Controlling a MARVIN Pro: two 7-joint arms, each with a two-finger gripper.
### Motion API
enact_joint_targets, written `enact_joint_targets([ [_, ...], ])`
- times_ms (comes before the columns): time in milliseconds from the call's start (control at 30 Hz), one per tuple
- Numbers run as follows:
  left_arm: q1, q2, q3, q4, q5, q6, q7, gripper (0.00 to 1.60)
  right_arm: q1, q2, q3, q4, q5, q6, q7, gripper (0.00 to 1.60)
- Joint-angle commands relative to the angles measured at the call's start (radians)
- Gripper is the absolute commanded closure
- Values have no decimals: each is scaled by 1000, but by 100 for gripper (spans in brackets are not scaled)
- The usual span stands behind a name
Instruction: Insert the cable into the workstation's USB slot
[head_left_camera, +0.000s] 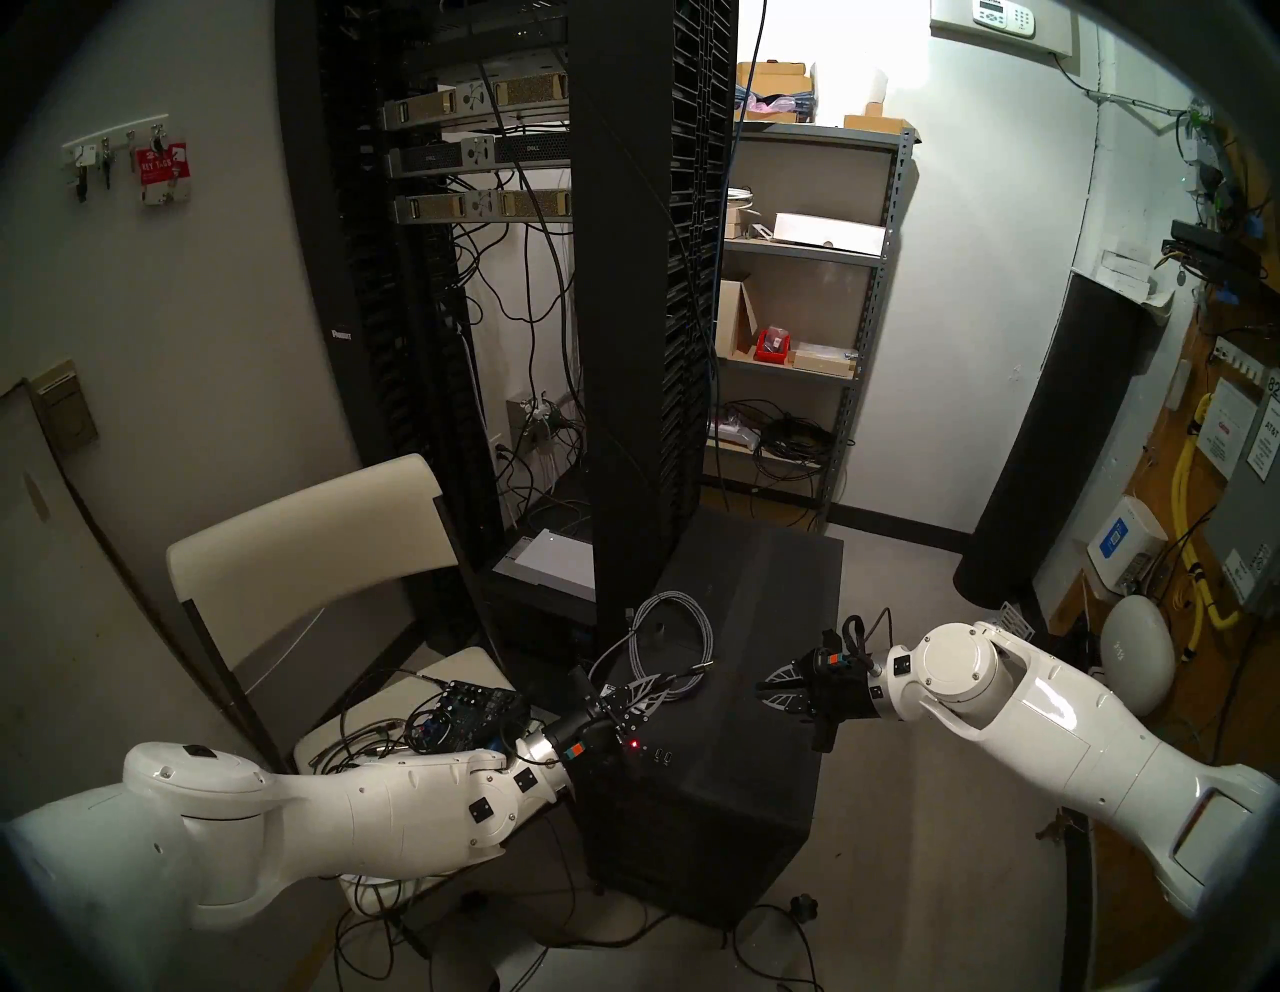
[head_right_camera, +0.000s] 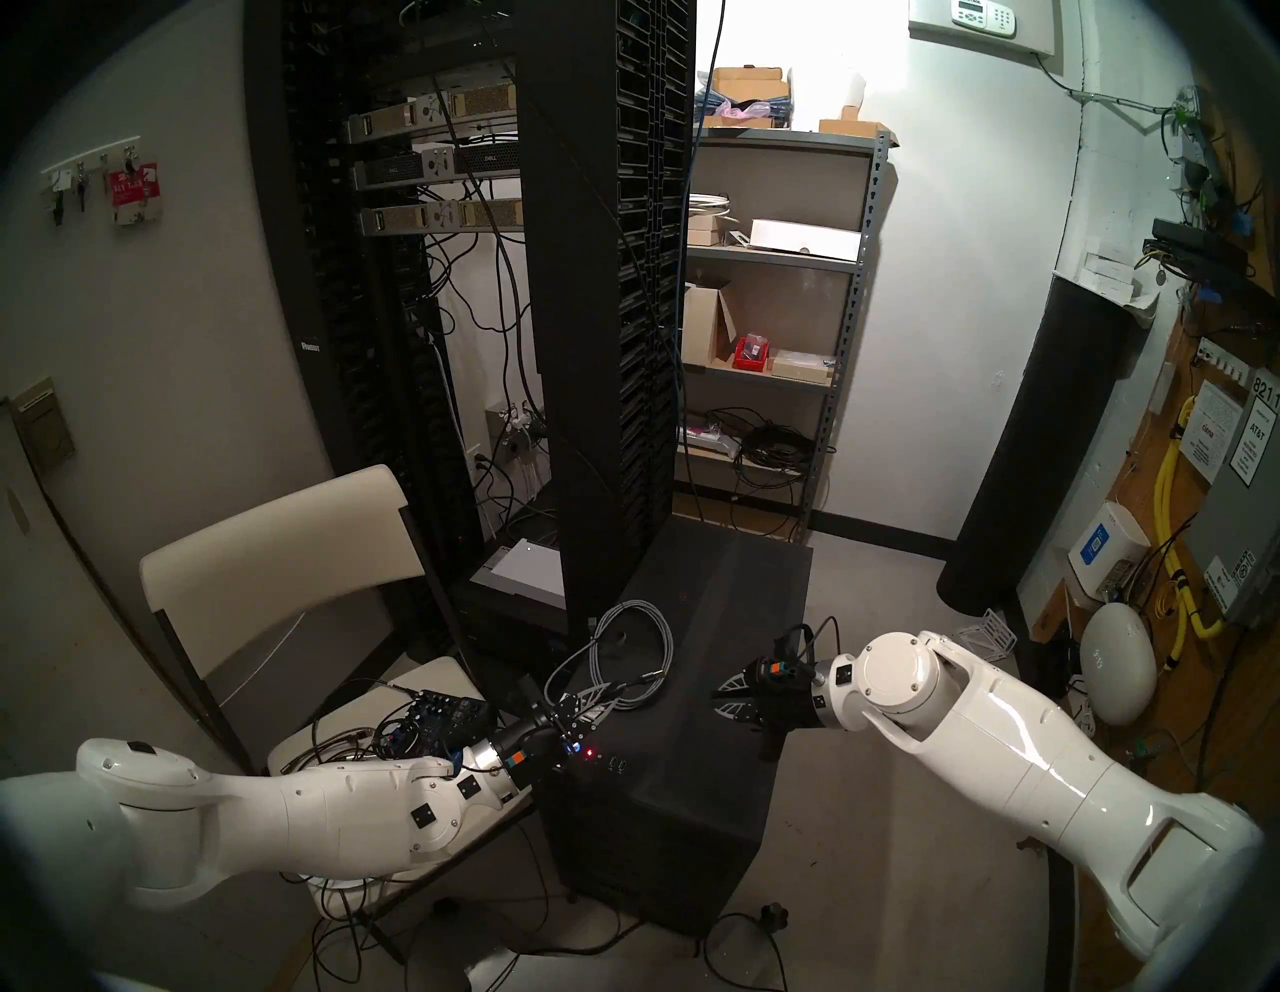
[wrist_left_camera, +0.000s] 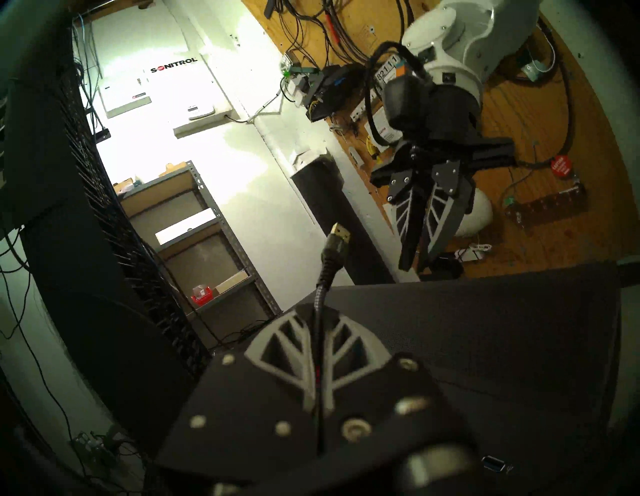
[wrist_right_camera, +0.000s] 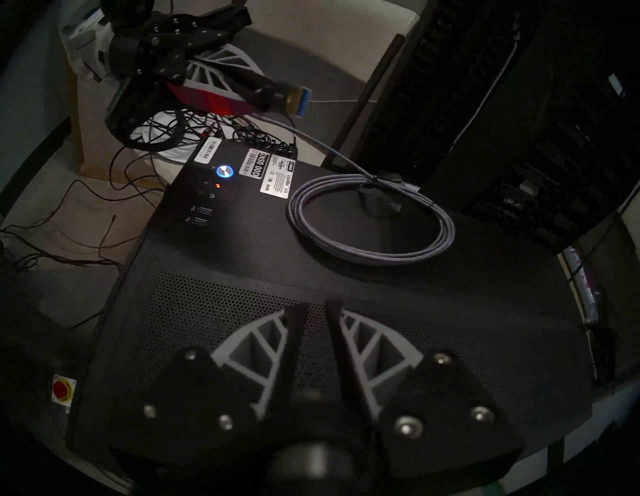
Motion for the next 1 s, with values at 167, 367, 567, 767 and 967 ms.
enact_joint_targets([
  [167,12,-34,-21,-7,-42,-52,16,160,-17,-137,62,69,168,-197,-23,68],
  [367,17,-58,-39,1,-79,-52,31,160,-62,-142,93,88,302,-300,39,61],
  [567,13,-80,-51,16,-118,-52,30,160,-77,-152,109,115,402,-364,122,48],
  [767,9,-92,-51,31,-141,-52,16,160,-71,-169,118,142,449,-390,174,50],
  [967,15,-86,-44,14,-151,-52,-1,160,-61,-192,121,168,451,-393,173,53],
])
